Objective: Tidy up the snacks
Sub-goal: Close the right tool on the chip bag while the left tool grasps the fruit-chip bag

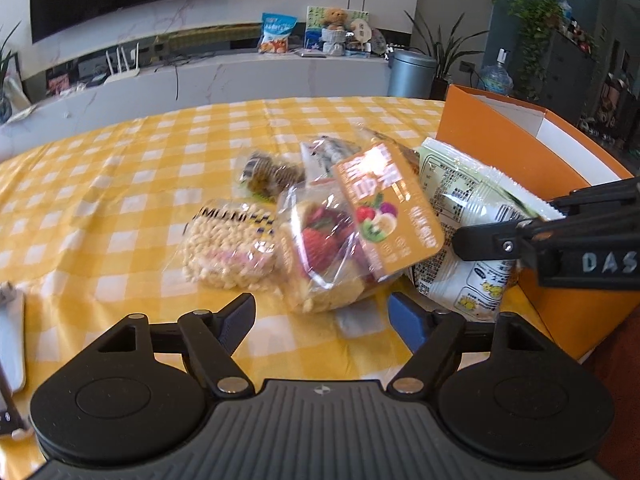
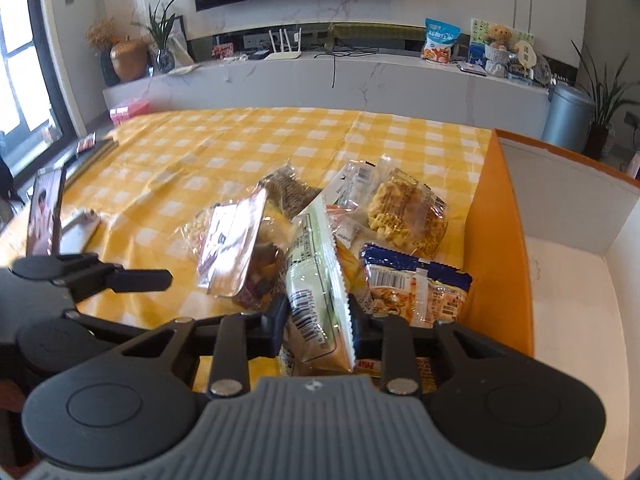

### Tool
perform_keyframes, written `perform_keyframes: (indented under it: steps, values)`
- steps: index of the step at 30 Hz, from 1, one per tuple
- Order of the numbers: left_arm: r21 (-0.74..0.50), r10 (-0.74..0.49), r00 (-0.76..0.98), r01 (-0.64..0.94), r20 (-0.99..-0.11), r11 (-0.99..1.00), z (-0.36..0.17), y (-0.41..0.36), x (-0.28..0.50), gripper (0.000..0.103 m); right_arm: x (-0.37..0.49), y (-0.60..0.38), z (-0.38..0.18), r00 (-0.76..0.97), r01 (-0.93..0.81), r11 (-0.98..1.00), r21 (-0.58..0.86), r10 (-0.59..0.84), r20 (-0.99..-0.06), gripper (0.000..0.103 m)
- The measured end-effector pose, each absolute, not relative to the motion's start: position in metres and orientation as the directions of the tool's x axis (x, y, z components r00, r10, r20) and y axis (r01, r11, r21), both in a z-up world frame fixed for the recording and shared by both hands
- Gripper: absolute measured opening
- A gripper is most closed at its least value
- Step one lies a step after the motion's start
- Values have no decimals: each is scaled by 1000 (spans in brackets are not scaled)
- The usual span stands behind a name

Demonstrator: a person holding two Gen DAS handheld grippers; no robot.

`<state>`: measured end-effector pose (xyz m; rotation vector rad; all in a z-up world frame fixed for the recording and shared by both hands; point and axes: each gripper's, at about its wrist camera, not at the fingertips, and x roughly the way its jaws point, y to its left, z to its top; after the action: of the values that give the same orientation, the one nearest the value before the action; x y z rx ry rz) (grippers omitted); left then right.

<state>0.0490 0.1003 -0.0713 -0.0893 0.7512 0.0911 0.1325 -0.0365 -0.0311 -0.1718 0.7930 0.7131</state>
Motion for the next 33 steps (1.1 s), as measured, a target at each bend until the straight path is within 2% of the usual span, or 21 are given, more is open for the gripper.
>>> perform_keyframes:
  steps: [8, 25, 26, 29, 33]
  values:
    - [86, 152, 769, -125, -621, 988, -77, 67, 73, 92, 147, -52, -26, 507, -599, 786, 157, 524, -685, 27]
    - [175, 240, 757, -167, -608, 970, -87, 51, 101, 94, 145, -60, -23, 559, -575, 808, 126, 501, -661, 27]
    - [170, 234, 755, -164, -613, 972, -87, 52, 103, 93, 145, -61, -22, 563, -573, 810, 124, 499, -658, 27]
    - [156, 223, 738, -161, -636, 975, -86, 55, 105, 78, 147, -64, -21, 575, -560, 820, 116, 486, -658, 27]
    - [114, 208, 733, -176, -648, 978, -81, 59, 101, 72, 147, -69, -20, 575, -549, 826, 126, 483, -660, 27]
